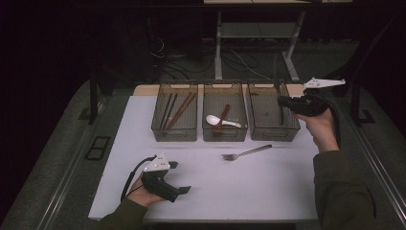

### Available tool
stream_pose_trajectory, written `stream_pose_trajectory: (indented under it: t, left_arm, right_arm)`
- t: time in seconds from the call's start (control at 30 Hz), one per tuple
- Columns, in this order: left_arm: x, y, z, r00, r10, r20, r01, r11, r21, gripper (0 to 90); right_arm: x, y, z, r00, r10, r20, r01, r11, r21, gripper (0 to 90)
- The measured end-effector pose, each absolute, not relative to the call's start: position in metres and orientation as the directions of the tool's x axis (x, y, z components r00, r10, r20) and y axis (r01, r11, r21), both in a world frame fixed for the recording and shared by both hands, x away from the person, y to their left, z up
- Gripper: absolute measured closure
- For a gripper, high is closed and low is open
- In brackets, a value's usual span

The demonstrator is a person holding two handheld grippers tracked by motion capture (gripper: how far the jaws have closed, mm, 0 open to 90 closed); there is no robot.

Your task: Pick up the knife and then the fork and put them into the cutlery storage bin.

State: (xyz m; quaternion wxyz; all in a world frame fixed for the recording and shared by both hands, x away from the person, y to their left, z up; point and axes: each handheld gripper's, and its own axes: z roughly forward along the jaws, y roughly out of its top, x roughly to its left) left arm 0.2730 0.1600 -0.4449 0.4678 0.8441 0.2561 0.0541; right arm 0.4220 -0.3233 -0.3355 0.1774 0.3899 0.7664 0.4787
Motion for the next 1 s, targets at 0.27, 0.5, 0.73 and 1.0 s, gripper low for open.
stream_pose_trajectory:
  t: [0.27, 0.5, 0.73, 1.0]
  left_arm:
    - [0.273, 0.160, -0.445, 0.864, 0.481, -0.148, 0.381, -0.433, 0.817, 0.0]
    - [0.273, 0.160, -0.445, 0.865, 0.479, -0.146, 0.379, -0.435, 0.817, 0.0]
    - [0.272, 0.159, -0.445, 0.865, 0.479, -0.147, 0.380, -0.437, 0.816, 0.0]
    - [0.272, 0.159, -0.445, 0.867, 0.476, -0.147, 0.379, -0.438, 0.815, 0.0]
  right_arm:
    - [0.447, -0.334, -0.344, -0.569, 0.813, 0.121, 0.473, 0.203, 0.858, 80.2]
    - [0.462, -0.335, -0.355, -0.543, 0.832, 0.115, 0.536, 0.238, 0.810, 80.2]
    - [0.468, -0.333, -0.370, -0.547, 0.832, 0.092, 0.605, 0.316, 0.731, 80.1]
    - [0.470, -0.329, -0.379, -0.552, 0.830, 0.084, 0.671, 0.382, 0.636, 80.1]
